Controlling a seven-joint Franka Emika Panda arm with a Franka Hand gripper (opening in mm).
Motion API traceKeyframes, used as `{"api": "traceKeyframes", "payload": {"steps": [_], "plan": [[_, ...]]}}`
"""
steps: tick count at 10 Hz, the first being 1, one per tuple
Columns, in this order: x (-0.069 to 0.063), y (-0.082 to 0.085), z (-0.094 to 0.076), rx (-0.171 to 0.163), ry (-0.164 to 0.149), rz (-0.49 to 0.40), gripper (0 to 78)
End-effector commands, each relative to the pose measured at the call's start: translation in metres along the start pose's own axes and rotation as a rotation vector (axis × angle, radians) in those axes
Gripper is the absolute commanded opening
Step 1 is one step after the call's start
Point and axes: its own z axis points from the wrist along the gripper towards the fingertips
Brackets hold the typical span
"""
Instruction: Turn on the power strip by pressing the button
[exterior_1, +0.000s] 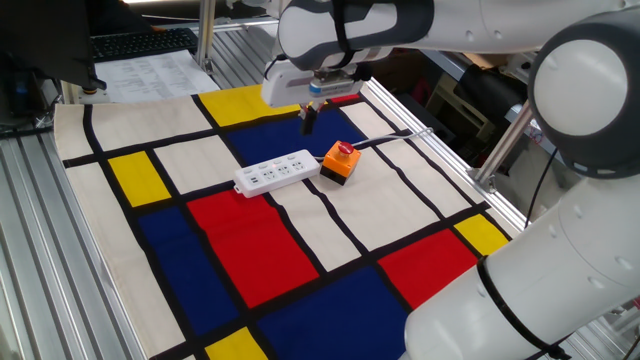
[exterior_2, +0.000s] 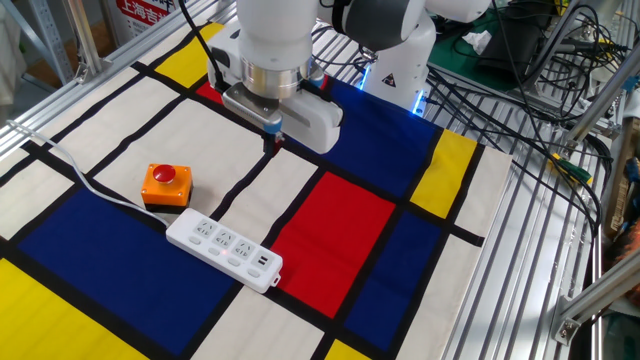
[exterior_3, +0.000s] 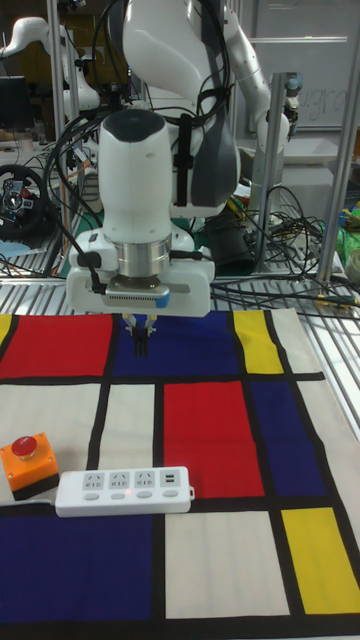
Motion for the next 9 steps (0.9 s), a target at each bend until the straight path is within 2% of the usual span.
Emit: {"api": "traceKeyframes", "payload": {"steps": [1, 9], "plan": [[-0.0010, -0.0010, -0.0022, -0.002, -0.001, -0.002, 0.0], [-0.0010, -0.0010, -0.0022, 0.002, -0.001, -0.013, 0.0]]}}
